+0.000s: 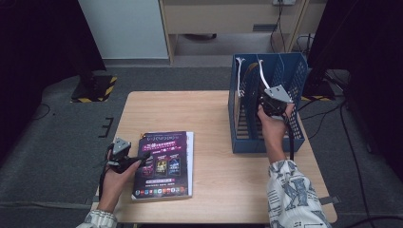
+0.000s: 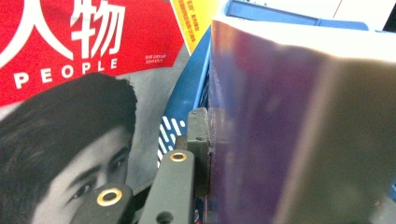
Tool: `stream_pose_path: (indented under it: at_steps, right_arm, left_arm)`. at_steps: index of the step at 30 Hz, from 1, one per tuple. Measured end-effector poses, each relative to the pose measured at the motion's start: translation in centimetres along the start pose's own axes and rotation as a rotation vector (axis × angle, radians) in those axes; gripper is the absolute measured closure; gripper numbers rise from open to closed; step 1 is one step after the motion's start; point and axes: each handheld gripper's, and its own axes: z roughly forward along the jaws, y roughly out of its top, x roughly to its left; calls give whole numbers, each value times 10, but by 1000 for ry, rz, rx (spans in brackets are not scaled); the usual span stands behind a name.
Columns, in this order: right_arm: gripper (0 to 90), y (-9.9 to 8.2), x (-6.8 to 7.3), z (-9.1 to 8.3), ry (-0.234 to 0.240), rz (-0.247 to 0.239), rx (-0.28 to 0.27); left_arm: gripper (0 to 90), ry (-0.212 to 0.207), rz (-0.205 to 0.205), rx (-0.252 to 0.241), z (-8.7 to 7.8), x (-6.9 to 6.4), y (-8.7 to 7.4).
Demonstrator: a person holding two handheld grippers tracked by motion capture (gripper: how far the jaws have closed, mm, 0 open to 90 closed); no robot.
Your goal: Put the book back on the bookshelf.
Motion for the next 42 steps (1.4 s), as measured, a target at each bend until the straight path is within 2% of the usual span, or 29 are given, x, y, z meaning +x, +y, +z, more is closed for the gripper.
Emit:
stream_pose_path:
  at_steps: [4, 11, 17, 28, 42]
  right_arm:
    - [804, 1, -2, -2, 32, 62, 0]
    - [761, 2, 3, -5, 39, 34, 1]
    - [692, 2, 2, -6, 71, 67, -6]
    - [520, 6, -2, -13, 91, 98, -9]
    - [397, -1, -8, -29, 131, 123, -4]
  left_arm:
    - [67, 1, 3, 2, 0, 0, 0]
    - [67, 2, 5, 7, 0, 0, 0]
    - [67, 1, 7, 7, 0, -1, 0]
    - [67, 3, 4, 6, 0, -1, 0]
    - [67, 3, 11, 9, 0, -2, 0]
